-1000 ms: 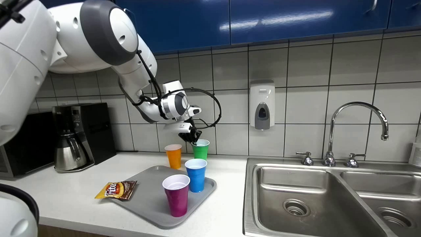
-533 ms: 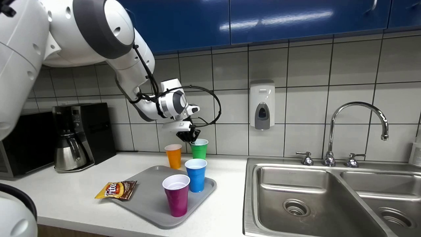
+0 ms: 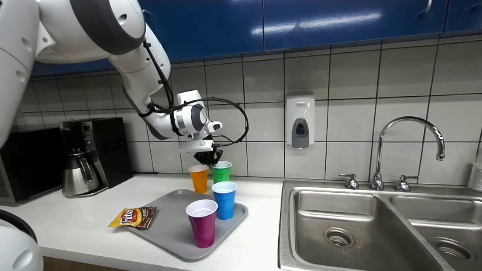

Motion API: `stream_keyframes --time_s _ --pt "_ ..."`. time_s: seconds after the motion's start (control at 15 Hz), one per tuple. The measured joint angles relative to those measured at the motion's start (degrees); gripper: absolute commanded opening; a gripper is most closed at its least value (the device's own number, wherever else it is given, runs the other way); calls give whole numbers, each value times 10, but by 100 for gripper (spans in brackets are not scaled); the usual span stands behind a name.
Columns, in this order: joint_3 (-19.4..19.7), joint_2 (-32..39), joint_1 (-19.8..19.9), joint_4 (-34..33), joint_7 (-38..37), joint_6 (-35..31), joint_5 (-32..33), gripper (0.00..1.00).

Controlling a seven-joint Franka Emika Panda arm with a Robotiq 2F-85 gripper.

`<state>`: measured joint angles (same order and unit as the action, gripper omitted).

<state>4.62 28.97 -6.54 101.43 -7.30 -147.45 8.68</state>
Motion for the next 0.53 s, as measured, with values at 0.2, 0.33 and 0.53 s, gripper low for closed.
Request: stream_keyframes --time_s 0.2,0.33,0.53 --pt "-7 -14 -1 22 12 -3 0 1" --pt "-12 -22 -1 38 21 -6 4 1" --pt "-18 -34 -4 61 33 -12 11 1"
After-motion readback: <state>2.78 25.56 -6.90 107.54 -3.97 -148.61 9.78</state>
